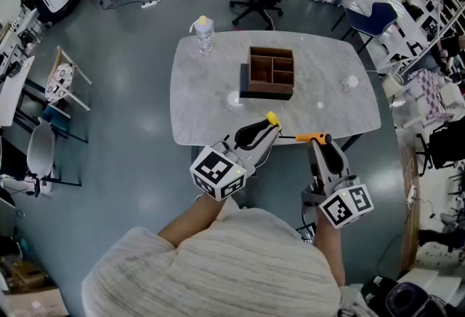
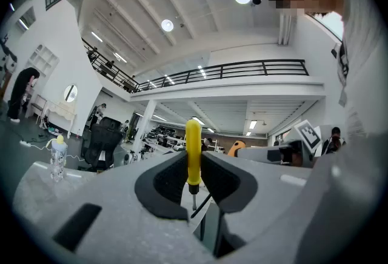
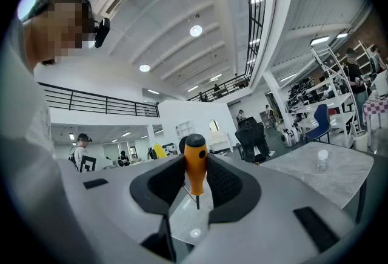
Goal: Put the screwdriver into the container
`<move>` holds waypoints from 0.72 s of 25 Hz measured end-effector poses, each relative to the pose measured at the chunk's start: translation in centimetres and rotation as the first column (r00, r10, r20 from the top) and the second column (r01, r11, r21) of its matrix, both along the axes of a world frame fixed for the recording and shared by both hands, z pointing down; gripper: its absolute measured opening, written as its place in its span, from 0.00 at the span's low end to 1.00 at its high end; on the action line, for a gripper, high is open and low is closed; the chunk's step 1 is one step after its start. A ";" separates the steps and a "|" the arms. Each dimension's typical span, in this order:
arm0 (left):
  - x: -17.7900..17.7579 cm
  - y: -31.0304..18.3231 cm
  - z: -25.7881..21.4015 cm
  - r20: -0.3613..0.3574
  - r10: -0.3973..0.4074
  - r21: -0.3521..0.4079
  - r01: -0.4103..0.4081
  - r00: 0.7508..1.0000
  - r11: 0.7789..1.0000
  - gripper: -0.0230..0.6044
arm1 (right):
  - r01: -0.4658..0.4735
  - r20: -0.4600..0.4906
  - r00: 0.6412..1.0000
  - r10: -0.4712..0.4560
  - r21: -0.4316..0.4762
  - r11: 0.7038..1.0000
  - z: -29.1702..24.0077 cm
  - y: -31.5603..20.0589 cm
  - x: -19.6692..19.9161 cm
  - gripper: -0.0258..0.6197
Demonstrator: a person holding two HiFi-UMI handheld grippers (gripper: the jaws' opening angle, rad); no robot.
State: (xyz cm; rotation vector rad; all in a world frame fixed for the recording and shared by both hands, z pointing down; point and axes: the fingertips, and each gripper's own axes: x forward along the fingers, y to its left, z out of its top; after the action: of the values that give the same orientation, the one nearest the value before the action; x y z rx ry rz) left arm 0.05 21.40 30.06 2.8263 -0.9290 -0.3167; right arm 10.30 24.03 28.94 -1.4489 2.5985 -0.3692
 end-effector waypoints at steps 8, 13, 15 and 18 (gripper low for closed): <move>0.0 -1.0 0.0 0.007 0.000 -0.001 0.000 1.000 1.000 0.15 | 0.001 0.000 1.000 -0.001 -0.006 1.000 0.1 -0.6 -0.1 0.21; 0.3 -1.6 0.4 0.014 0.008 -0.006 -0.008 1.000 1.000 0.15 | 0.000 0.000 1.000 0.000 -0.009 1.000 0.3 -1.1 0.0 0.21; 0.5 -1.7 0.4 0.015 0.011 -0.007 -0.010 1.000 1.000 0.15 | -0.002 0.000 1.000 0.002 -0.009 1.000 0.3 -1.2 0.1 0.21; 0.6 -1.9 0.4 0.016 0.013 -0.010 -0.013 1.000 1.000 0.15 | -0.002 0.009 1.000 0.002 -0.004 1.000 0.2 -1.4 0.3 0.21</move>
State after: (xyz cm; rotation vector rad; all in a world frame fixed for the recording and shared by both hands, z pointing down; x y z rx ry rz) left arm 0.64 19.51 30.49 2.8290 -0.9130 -0.2872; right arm 10.55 22.64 29.16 -1.4476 2.5901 -0.3797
